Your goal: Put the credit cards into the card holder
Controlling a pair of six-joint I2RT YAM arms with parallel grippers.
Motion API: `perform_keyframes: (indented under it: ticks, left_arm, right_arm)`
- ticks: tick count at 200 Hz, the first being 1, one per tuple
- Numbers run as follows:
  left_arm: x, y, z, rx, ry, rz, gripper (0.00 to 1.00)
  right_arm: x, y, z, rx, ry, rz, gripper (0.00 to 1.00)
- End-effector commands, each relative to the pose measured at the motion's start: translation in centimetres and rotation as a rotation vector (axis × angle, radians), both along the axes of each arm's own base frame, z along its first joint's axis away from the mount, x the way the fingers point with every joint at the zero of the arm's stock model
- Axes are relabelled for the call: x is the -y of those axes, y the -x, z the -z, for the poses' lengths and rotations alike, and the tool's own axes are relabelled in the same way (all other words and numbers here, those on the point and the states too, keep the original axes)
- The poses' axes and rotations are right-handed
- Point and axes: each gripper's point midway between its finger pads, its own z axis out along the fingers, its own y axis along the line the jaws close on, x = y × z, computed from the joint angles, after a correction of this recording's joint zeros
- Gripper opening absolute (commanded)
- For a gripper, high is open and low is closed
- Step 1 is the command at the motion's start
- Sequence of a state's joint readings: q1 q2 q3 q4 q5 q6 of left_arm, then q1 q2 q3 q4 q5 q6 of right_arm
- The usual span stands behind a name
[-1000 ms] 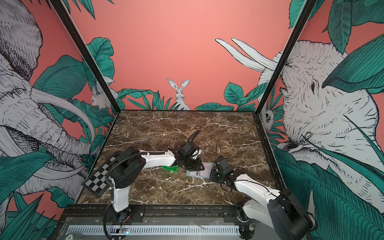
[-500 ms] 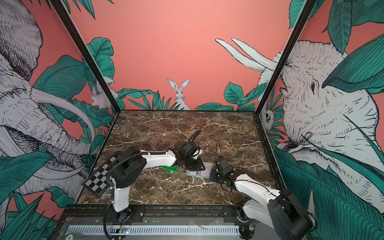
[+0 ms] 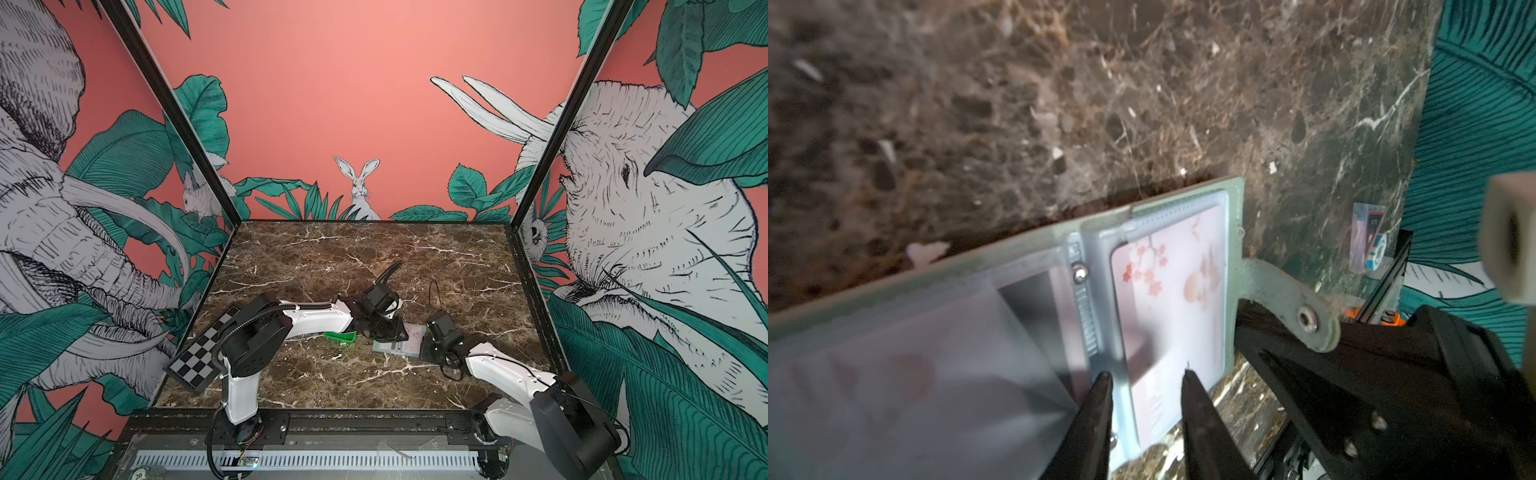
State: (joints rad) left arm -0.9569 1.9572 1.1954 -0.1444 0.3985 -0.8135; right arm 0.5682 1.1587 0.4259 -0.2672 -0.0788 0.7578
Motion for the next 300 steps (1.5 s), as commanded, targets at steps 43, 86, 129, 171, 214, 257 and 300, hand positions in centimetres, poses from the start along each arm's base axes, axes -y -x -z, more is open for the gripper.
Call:
perform_keyframes:
  ticks: [43, 86, 129, 171, 214, 257, 300]
  left_arm:
    - [-1.6, -1.0, -5.5, 0.108, 0.081, -0.041, 0.32]
    - [-3.7, -2.0, -8.2, 0.145, 0.152, -0.102, 0.34]
    - [-7.4, -2.8, -9.1, 0.18, 0.174, -0.179, 0.35]
    - [-10.2, -2.6, -9.4, 0.201, 0.159, -0.2, 0.35]
    - [-9.0, -1.4, -9.0, 0.182, 0.165, -0.131, 0.33]
    - [-6.6, -1.3, -7.7, 0.19, 0.115, -0.113, 0.3]
    - [-3.4, -1.6, -5.4, 0.162, 0.067, -0.096, 0.24]
  right_arm:
    - [-0.2, -1.3, -0.5, 0.021, 0.045, -0.03, 0.01]
    - [-0.5, -2.8, -0.7, 0.026, 0.076, -0.042, 0.01]
    - [-0.8, -4.5, -1.6, 0.048, 0.11, -0.06, 0.0]
    - [-2.0, -4.7, -3.2, 0.077, 0.05, -0.095, 0.01]
    - [-2.7, -3.2, -4.4, 0.11, -0.067, -0.101, 0.03]
    - [-3.1, -2.2, -4.2, 0.09, -0.103, -0.147, 0.1]
    - [-3.4, -2.3, -3.4, 0.045, -0.118, -0.152, 0.1]
